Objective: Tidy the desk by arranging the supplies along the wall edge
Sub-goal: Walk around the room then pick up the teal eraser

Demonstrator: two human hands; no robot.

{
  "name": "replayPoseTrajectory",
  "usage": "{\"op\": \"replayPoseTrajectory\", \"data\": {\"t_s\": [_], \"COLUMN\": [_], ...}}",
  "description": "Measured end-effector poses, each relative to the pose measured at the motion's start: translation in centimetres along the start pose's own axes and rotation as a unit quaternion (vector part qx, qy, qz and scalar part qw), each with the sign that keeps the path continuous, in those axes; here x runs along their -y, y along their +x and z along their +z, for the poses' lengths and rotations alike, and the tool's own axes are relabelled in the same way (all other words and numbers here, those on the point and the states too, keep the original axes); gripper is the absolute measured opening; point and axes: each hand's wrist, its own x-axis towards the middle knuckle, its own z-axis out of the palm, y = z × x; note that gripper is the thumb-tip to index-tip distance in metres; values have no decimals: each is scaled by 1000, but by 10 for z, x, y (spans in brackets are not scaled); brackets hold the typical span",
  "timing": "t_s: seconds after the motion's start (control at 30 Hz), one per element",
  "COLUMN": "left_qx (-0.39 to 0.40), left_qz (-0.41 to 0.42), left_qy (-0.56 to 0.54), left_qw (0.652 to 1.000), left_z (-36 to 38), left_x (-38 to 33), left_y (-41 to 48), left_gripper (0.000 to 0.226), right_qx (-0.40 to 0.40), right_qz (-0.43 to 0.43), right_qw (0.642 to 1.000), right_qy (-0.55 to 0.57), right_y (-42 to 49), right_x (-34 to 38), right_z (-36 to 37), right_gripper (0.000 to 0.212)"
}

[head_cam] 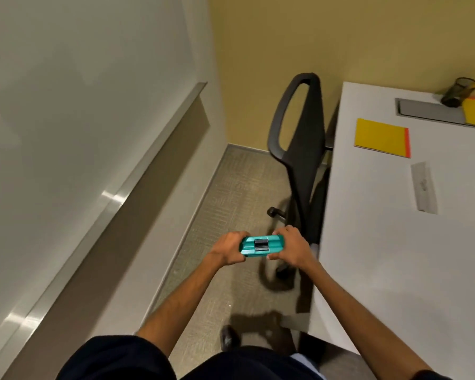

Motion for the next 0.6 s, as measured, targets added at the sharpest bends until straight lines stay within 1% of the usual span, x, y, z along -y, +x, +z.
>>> {"op": "replayPoseTrajectory", "data": {"t_s": [0.17,0.33,0.47,0.6], "left_qx": [-45,-101,-132,-147], "left_qz": [-43,-53,-52,-49], "left_qy": [-12,-8,13,37], "left_qw": [998,993,990,987], "left_z": [-40,-76,-101,-121], "left_x": [70,112,137,158], "left_y": [-24,-26,-6,31], "left_gripper": [53,57,72,69], "right_qx": [-8,-23,-37,-36], "right_qz": [-47,-87,-89,-72], "right_qw": [998,995,995,997], "right_qy": [-31,-38,-17,-6], "right_y": [42,86,124,169], "right_x": [77,129,155,166], "right_z": [22,19,12,9], "right_gripper": [71,67,68,70]}}
